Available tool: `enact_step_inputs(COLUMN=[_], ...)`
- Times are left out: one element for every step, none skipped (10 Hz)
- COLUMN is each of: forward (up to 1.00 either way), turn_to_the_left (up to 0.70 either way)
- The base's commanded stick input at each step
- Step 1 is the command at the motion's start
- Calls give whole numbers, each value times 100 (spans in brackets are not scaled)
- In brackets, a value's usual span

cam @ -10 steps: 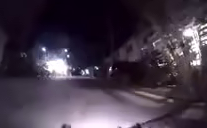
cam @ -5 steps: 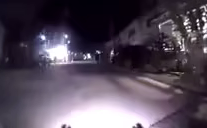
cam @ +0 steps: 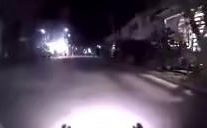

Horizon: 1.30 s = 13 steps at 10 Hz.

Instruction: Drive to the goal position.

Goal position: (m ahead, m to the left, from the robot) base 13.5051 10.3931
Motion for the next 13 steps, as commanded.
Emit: enact_step_inputs(forward=[60,60,60,60,60,60,60,60,60,60,60,60,60], turn_to_the_left=[0,0,0,0,0,0,0,0,0,0,0,0,0])
